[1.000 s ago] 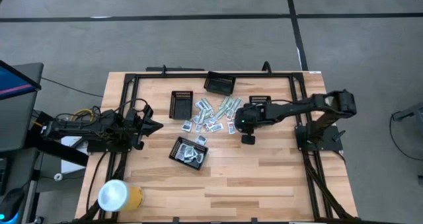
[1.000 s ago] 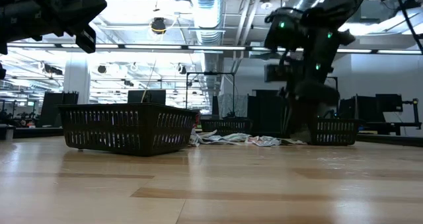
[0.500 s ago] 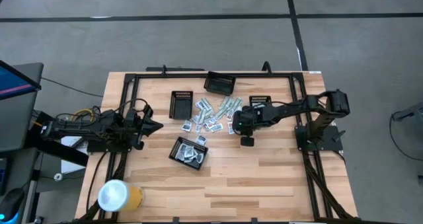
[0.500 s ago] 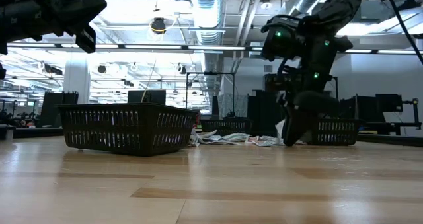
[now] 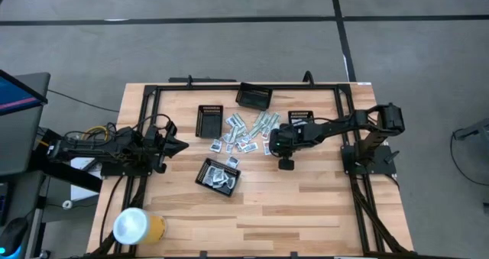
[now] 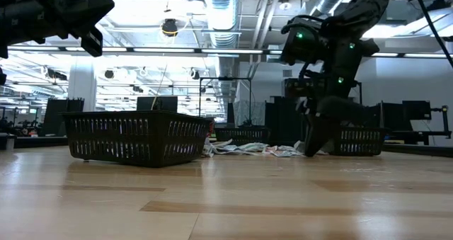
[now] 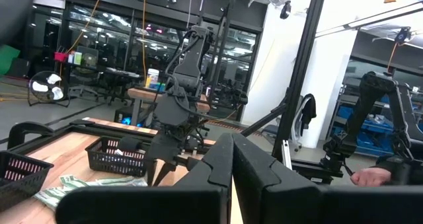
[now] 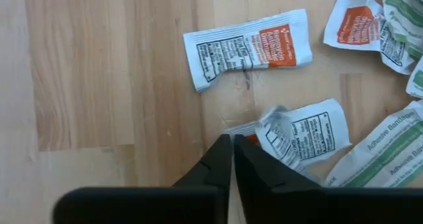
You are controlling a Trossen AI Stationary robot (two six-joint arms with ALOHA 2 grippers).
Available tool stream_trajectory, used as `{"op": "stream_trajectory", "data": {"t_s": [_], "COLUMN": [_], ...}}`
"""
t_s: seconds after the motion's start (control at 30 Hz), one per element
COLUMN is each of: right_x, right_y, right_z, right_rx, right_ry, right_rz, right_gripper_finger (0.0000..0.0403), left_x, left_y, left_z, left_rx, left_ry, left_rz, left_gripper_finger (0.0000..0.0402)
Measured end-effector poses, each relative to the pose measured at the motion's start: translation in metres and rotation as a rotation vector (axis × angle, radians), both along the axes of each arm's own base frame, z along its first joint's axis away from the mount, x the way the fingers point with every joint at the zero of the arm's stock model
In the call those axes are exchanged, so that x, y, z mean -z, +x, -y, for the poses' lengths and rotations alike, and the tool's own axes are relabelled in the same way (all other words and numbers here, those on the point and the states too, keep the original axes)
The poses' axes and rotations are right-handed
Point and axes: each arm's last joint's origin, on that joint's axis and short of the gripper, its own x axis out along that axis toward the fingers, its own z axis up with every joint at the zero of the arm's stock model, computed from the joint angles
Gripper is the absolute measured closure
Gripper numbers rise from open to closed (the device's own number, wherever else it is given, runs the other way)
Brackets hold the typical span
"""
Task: Pick & Place First Aid Supplies
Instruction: Put the orange ointment pack into the top black bin
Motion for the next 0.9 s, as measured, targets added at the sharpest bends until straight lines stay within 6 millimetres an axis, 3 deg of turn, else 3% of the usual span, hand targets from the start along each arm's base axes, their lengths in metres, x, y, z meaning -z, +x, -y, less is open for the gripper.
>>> {"op": "stream_trajectory", "data": {"t_s": [0.3,0.7,0.9], "right_x": [-0.009,-0.064,-0.083], "right_y": [0.009,0.055,0.064], "right_z": [-0.008,-0.006,0.001], "right_rx": [-0.027,-0.157,-0.148], "right_ry": [-0.007,-0.091,-0.104], "right_rz": [0.023,0.201,0.23], "right_gripper_finger": [0.04,0.0402,0.04], "left_x": [0.0,0.0,0.0], "left_y": [0.0,0.0,0.0], "left_z": [0.0,0.0,0.0], "left_rx": [0.0,0.0,0.0], "left_ry": [0.0,0.0,0.0], "left_rz": [0.0,0.0,0.0], "left_gripper_finger": [0.0394,0.0394,0.0394]}}
